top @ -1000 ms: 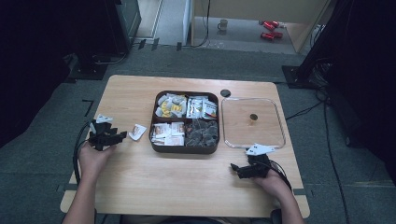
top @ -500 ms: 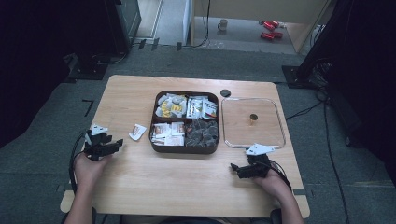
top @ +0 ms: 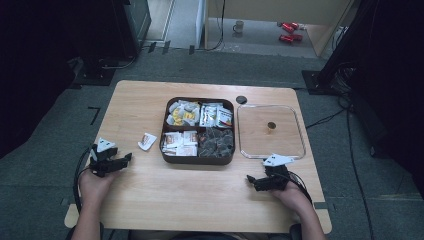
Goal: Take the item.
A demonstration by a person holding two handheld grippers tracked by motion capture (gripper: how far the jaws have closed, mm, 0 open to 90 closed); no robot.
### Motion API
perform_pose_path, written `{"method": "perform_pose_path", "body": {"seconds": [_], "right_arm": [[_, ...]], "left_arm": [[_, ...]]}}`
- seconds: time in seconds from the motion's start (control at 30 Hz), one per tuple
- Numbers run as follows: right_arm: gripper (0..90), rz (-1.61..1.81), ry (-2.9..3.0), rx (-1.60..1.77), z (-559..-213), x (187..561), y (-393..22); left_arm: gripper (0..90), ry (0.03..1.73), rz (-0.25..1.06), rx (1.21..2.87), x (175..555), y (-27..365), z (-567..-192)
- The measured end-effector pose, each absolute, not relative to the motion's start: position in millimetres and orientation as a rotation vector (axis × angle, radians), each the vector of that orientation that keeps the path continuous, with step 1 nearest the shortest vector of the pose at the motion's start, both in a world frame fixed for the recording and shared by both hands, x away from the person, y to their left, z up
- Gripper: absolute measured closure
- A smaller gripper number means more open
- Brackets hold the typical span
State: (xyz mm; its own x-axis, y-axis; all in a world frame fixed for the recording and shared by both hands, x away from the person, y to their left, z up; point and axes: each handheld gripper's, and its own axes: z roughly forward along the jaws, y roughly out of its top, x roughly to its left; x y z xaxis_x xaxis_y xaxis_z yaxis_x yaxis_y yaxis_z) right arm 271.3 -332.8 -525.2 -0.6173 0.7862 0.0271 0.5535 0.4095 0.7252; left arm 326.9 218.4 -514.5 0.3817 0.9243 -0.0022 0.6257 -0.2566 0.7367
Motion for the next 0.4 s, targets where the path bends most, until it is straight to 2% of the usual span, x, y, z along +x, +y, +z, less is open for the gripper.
{"method": "perform_pose_path", "body": {"seconds": [0.4], "right_arm": [[7.0,1.031,2.355,1.159,-525.3,271.6,-332.7]], "left_arm": [[30.6,1.327,0.589,1.97,326.6,219.1,-516.5]]}}
